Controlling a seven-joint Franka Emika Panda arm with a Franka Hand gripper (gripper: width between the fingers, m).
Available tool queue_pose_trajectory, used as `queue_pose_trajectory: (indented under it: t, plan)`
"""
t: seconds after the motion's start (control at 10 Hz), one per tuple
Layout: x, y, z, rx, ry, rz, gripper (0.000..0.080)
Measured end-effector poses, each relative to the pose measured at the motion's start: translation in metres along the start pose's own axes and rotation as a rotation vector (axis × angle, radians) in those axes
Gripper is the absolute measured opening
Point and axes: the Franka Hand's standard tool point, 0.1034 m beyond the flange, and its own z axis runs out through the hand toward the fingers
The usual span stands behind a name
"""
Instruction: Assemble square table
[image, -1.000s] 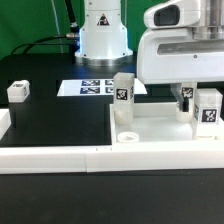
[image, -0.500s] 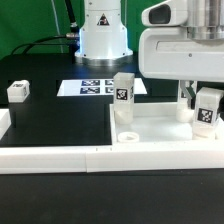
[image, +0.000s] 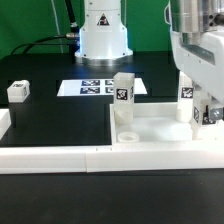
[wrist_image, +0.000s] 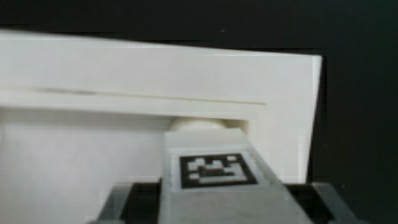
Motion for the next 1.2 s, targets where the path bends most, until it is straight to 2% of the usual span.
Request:
queue_pose_trajectory:
  t: [0.2,0.3,0.4,0.5,0.8,0.9,1.0,1.1,1.2]
  plan:
    - [-0.003,0.001,0.001,-0.001,0.002,-0.007,0.0302]
    - [-0.004,0.0,0.001,0.01,0.005,-0.065,0.0302]
    - [-0.007,-0.002,0.003,0.061,0.015,-0.293,0.048]
    - [-0.006,0.002,0.004,0.063,0.023,-0.574,0.0613]
    - [-0.005,0.001,0.005,0.06,0.031,-0.749,0.0646]
    - [-0.004,0.001,0.004,0.052,0.037,-0.901,0.0646]
    - [-0.002,-0.001,0.0,0.033,0.046,-1.094,0.0649]
    - [0.002,-0.003,-0.003,0.03,0.054,-1.277,0.0649]
    - [0.003,-0.003,-0.002,0.027,0.057,-1.346,0.0649]
